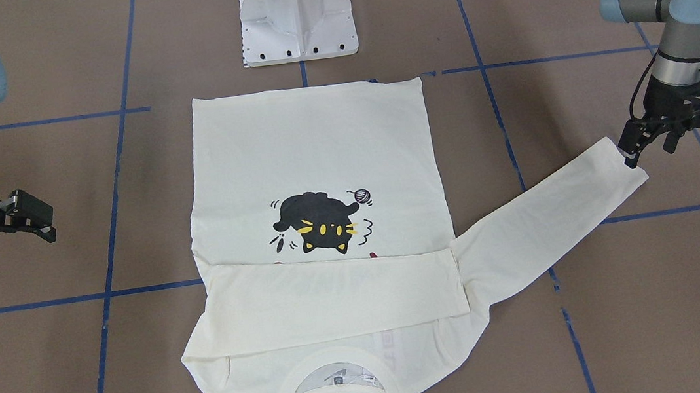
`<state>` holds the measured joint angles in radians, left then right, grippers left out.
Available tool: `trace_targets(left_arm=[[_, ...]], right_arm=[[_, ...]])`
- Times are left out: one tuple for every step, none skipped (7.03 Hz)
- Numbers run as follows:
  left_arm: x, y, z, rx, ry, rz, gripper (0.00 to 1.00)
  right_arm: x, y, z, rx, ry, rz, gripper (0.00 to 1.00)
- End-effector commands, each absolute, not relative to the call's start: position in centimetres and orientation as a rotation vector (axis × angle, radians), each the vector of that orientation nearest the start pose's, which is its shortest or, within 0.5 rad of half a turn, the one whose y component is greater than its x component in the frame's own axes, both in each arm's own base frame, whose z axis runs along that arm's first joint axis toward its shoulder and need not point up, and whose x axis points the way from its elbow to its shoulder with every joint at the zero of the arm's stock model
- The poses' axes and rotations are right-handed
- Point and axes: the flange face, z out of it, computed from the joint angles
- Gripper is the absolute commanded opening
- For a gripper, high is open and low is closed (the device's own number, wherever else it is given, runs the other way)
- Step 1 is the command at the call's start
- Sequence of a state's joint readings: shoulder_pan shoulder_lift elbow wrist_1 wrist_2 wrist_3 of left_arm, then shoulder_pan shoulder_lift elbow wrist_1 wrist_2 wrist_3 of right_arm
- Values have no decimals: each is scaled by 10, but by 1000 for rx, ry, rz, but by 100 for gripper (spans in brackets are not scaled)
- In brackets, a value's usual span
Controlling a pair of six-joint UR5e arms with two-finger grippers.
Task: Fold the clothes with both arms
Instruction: 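Release the sleeve and withdraw the right gripper while the left gripper approaches the other sleeve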
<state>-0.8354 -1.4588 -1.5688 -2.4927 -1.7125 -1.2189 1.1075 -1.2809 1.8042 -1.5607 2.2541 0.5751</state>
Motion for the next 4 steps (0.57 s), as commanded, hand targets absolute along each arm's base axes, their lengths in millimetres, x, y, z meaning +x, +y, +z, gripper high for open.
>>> trace_targets(left_arm=[[243,-434,626,341,752,-387,99],[247,-434,624,340,755,-382,99],[249,-432,624,338,756,-377,99],[252,-432,624,335,758,-372,98]], right_arm=[[-196,-555,388,112,-842,-78,100],[-196,-554,388,111,-843,-78,100],[-196,-555,388,112,-842,-78,100],[-197,-555,387,112,-843,-78,100]])
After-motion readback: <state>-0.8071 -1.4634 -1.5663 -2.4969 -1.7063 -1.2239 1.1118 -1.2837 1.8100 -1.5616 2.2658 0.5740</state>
